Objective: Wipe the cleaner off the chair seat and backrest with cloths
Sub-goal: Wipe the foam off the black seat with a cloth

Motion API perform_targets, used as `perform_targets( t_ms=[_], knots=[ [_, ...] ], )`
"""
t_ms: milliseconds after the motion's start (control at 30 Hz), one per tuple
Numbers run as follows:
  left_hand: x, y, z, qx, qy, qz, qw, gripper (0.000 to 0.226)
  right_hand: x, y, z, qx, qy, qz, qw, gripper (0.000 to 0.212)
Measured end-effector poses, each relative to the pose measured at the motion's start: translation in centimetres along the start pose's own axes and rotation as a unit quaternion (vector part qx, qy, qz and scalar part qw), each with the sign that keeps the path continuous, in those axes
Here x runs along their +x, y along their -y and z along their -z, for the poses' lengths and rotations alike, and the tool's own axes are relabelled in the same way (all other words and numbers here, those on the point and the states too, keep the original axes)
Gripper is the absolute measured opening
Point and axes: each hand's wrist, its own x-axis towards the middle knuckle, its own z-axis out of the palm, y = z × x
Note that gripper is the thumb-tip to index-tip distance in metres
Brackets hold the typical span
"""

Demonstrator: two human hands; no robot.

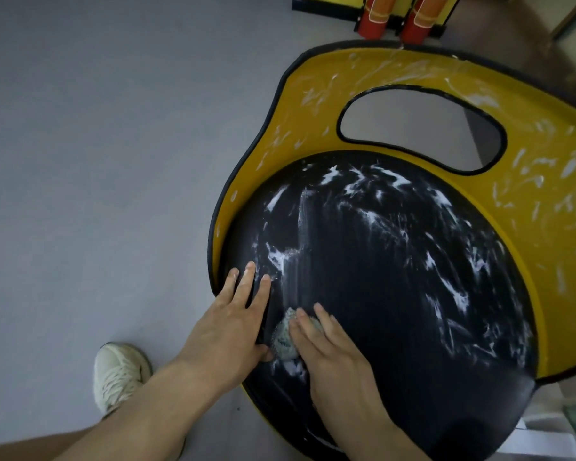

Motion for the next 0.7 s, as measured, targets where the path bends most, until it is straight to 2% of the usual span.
perform_targets(
  t_ms=[67,133,200,300,467,567,700],
  knots=[
    [0.0,0.0,0.1,-0.006,0.000,0.000,1.000,0.109,3.3,-1.0,0.6,-0.032,-0.036,0.001,0.999,0.063],
    [0.1,0.0,0.2,-0.005,0.008,0.003,1.000,0.108,7.3,-1.9,1.8,-0.028,-0.058,-0.020,0.998,0.064],
    [0.2,-0.1,0.3,0.009,0.019,0.003,1.000,0.109,10.9,-2.3,3.2,-0.013,-0.047,-0.056,0.997,0.066],
    [0.4,-0.1,0.3,0.023,0.025,0.008,0.999,0.109,13.4,-2.1,3.5,0.031,-0.055,-0.086,0.994,0.065],
    [0.4,-0.1,0.1,0.012,0.016,0.004,1.000,0.110,6.0,-0.8,1.0,0.053,-0.043,-0.037,0.997,0.073],
    [0.3,0.0,-0.2,0.003,0.007,0.001,1.000,0.111,0.6,-0.5,-0.3,0.021,-0.030,-0.001,0.999,0.078],
    [0.2,0.2,-0.4,-0.011,0.001,0.001,1.000,0.112,1.2,-1.2,0.2,0.011,-0.015,0.023,1.000,0.087]
  ],
)
